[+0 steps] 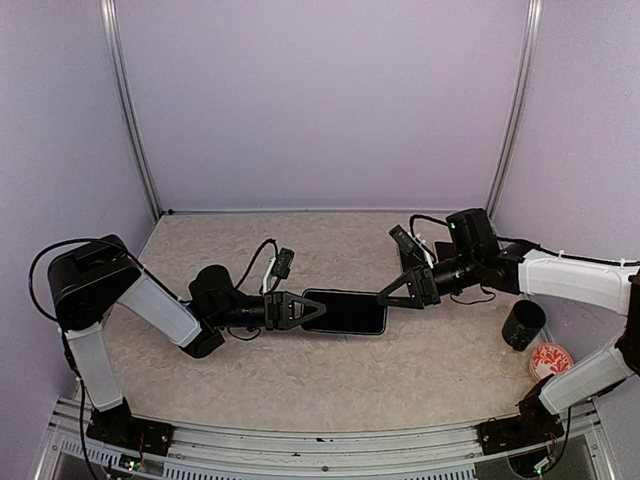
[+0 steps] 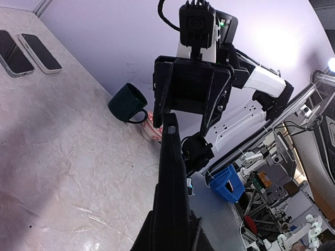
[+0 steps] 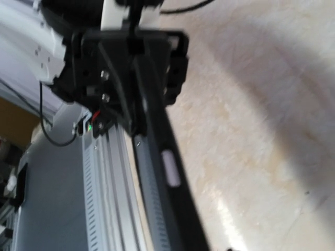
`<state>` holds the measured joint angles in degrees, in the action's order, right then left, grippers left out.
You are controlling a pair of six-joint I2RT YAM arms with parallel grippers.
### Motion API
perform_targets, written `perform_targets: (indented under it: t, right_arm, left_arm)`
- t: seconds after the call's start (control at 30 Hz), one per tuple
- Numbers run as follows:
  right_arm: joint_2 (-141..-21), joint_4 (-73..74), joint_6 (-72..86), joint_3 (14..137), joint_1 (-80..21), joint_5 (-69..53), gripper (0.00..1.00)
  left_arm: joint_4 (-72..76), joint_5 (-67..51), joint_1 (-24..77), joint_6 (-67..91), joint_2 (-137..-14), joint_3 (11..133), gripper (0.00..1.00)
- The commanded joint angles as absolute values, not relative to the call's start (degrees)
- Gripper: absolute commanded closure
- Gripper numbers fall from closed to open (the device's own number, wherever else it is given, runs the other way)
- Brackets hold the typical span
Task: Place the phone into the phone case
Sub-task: Press the phone case against the phone.
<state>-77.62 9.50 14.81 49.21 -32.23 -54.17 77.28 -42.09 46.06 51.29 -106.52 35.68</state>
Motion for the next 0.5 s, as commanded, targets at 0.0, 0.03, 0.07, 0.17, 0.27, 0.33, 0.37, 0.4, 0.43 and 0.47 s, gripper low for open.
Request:
perform_targets:
  t: [0.0,0.03,0.07,0.17,0.27,0.33,0.37,0.4,0.43,0.47]
  right_arm:
    - [-76.5,5.1,17.6,48.1,-28.7,-57.5,0.52]
    - [-76.2,4.2,18.4,47.7,-28.0,-58.2,0.51]
    - [-75.9,3.5,19.1,47.5,-27.4,-58.7,0.50]
    - [-75.8,2.5,20.3,47.1,-26.6,-58.8,0.49]
    - [-77.2,2.7,20.6,46.9,-26.5,-59.2,0.49]
    - [-77.9,2.1,21.1,46.3,-26.5,-59.8,0.49]
    - [-78.1,1.5,21.3,45.9,-26.5,-60.1,0.49]
    - [-78.2,1.4,21.3,45.7,-26.5,-60.1,0.49]
    - [-78.3,1.3,21.4,45.5,-26.6,-60.3,0.50]
    - [-78.2,1.1,21.5,45.3,-26.6,-60.4,0.50]
  left_arm:
    - [79.2,-42.0,46.2,51.7,-106.8,35.7,1.00]
    - [79.2,-42.0,46.2,51.7,-106.8,35.7,1.00]
    - [79.1,-41.9,46.2,51.6,-106.7,35.7,1.00]
    - [79.2,-42.1,46.2,51.6,-106.6,35.8,1.00]
    - [79.1,-42.2,46.1,51.5,-106.7,35.9,1.00]
    - [79.1,-42.2,46.1,51.5,-106.6,36.0,1.00]
    - [79.1,-42.1,46.1,51.6,-106.6,36.0,1.00]
    - [79.0,-42.1,46.1,51.6,-106.6,36.0,1.00]
    - [79.0,-42.1,46.1,51.6,-106.5,36.1,1.00]
    - [78.9,-42.1,46.1,51.6,-106.5,36.0,1.00]
